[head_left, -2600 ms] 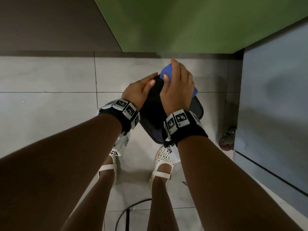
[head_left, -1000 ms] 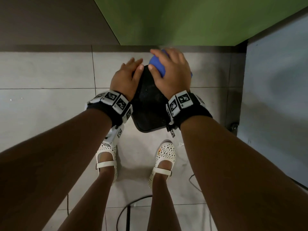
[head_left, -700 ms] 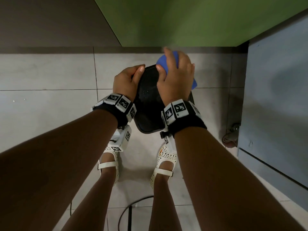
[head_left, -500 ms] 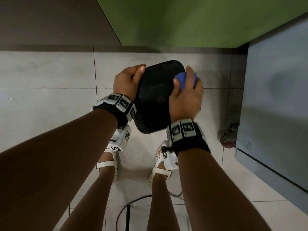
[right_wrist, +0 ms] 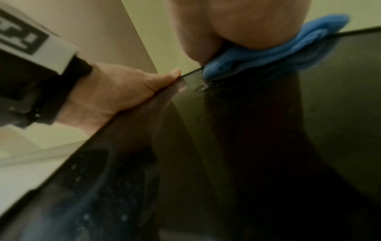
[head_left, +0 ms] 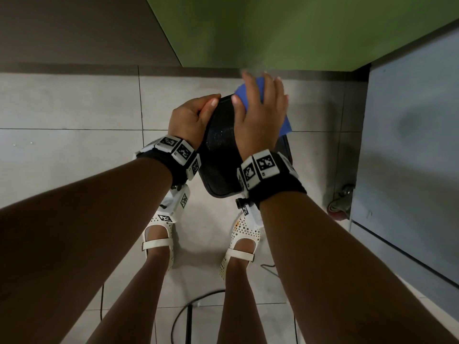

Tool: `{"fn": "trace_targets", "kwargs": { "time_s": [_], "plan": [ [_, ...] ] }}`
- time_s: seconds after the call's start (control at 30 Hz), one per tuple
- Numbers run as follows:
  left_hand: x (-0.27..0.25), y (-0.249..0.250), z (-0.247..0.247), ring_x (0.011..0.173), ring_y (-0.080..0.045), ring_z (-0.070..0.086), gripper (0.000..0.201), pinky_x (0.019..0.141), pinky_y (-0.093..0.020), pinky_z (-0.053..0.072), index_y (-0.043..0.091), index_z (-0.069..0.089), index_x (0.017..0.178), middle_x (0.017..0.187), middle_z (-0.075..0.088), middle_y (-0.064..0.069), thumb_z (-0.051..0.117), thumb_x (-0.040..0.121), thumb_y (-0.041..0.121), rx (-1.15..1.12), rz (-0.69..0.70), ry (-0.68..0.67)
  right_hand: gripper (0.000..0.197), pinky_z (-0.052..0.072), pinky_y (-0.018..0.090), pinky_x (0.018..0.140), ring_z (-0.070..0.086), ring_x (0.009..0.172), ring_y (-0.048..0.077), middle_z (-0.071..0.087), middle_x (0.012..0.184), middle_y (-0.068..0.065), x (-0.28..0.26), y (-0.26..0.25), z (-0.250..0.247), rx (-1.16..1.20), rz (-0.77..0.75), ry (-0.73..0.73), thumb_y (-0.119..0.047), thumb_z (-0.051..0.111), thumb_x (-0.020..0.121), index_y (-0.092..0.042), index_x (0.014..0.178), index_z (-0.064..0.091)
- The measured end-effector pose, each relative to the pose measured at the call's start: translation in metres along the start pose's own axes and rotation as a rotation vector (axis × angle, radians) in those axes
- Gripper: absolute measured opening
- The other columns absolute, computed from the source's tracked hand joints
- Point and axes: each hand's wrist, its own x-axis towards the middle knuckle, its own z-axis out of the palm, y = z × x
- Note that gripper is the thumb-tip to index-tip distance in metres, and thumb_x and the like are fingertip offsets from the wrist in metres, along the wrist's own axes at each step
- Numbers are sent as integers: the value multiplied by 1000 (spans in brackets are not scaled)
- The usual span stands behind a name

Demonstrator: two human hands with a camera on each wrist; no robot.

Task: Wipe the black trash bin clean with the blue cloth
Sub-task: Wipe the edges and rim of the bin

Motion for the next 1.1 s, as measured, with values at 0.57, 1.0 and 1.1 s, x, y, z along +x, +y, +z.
{"fn": "trace_targets", "kwargs": {
  "time_s": [0.57,1.0,1.1],
  "plan": [
    [-10,2,-3,119,-14,52,37,98,-19,34,21,56,125,127,61,-1,38,97,36,80,-51,23,48,30,43,101,40,120,27,38,138,9,-2,19,-14,-91,361,-62,-39,43,94,-32,140,31],
    [-17,11,2,114,-8,45,42,81,-7,37,17,30,139,123,46,5,25,100,34,-111,-153,27,53,28,38,94,45,120,23,54,128,-6,26,-3,-10,-134,-407,-270,-41,50,83,-35,135,42],
    [-3,9,9,120,-15,50,42,103,-23,39,15,44,133,129,55,-2,26,100,33,-139,-115,102,50,31,40,97,46,122,25,54,129,-2,23,1,-6,-141,-384,-205,-41,50,84,-32,133,45]
  ]
}}
